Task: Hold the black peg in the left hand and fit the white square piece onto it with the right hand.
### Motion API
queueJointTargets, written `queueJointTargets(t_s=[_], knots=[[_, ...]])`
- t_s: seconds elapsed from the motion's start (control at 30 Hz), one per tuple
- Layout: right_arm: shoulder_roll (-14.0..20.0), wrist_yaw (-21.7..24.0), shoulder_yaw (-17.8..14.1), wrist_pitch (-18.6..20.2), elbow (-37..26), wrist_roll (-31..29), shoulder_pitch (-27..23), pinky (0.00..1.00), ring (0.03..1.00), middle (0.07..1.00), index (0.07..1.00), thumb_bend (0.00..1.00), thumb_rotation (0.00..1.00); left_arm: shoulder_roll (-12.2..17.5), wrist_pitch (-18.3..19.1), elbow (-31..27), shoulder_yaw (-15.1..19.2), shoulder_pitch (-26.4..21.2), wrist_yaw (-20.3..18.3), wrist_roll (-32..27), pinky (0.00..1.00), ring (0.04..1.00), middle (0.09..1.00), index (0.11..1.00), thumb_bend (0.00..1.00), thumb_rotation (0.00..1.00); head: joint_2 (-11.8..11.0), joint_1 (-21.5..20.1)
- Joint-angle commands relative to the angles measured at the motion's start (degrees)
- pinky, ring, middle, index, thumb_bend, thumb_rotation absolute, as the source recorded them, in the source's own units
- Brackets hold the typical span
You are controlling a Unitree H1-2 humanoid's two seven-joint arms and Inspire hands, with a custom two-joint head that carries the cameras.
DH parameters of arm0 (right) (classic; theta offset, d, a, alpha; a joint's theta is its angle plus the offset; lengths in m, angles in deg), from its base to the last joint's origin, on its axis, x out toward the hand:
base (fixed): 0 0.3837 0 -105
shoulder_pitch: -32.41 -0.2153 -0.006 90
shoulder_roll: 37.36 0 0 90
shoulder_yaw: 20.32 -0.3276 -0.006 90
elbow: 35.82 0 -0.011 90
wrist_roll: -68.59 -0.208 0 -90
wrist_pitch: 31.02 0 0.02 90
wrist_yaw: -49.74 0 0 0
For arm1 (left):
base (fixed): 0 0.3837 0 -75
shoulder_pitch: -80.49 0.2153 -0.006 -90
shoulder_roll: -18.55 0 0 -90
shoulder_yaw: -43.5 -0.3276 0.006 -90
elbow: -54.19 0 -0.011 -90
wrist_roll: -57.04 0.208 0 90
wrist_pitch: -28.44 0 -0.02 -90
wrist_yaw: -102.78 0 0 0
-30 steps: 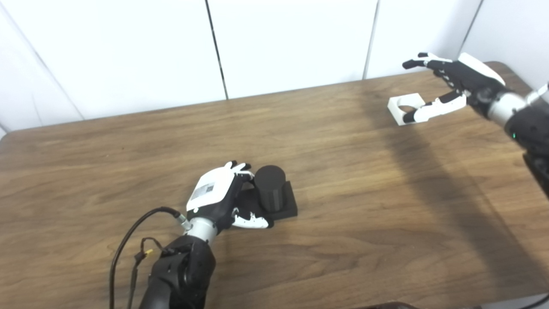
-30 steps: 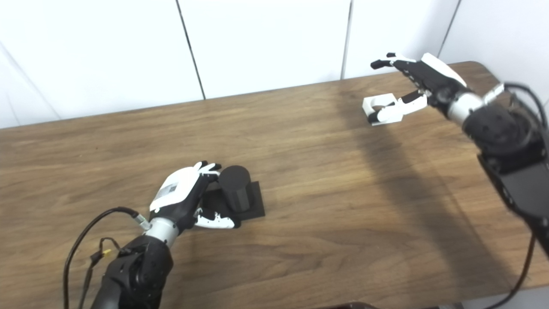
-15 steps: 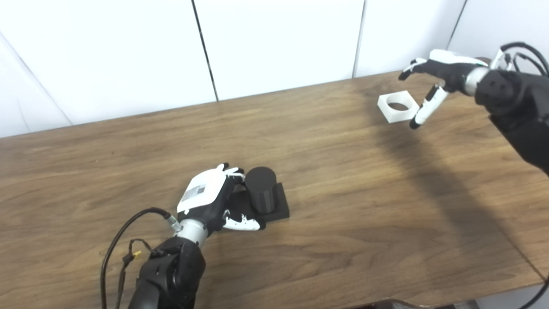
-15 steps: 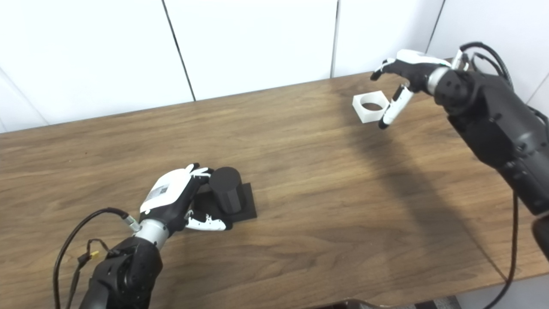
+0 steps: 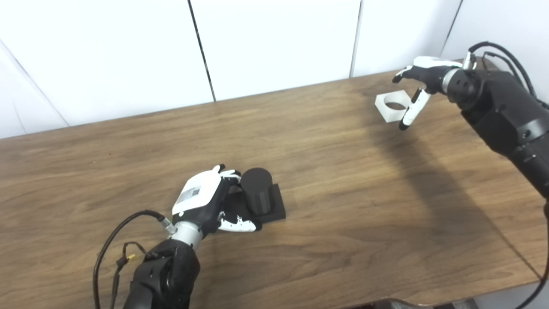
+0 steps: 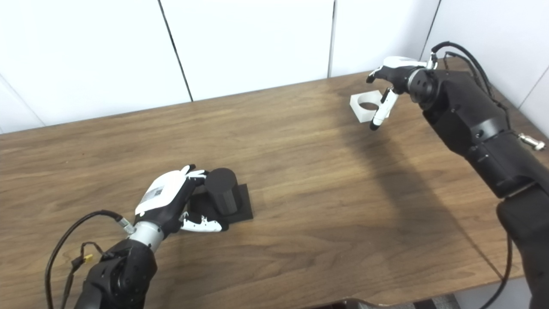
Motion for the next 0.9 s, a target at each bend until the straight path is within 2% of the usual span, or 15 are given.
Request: queueJointTargets(t_s=[0.0,0.37,0.67,0.87], knots=[[1.19,-1.45,-0.15,-1.74,-0.15,1.88,-4.69,1.00,1.000,1.000,0.898,1.00,0.22,2.69,1.63,1.51,-0.08,2.10,-1.60,1.93,1.00,1.000,0.894,0.490,0.51,0.06,0.10,0.07],[-0.43,-1.99,2.57,-3.71,5.61,5.51,-5.99,1.00,1.000,1.000,0.885,0.99,0.21,2.17,2.07,0.93,-0.18,2.15,-1.62,2.28,1.00,1.000,0.891,0.490,0.51,0.06,-0.17,0.85],[-0.87,-2.98,2.67,-4.65,7.45,6.24,-5.99,1.00,1.000,1.000,0.881,0.95,0.22,1.68,2.57,0.52,-0.23,2.26,-1.70,2.67,1.00,1.000,0.890,0.490,0.51,0.06,0.06,1.24],[-0.99,-2.99,2.21,-5.42,7.13,6.17,-5.32,1.00,1.000,0.988,0.831,0.92,0.21,1.45,2.88,0.28,-0.34,2.13,-2.19,2.77,1.00,1.000,0.895,0.491,0.51,0.06,0.19,1.27]])
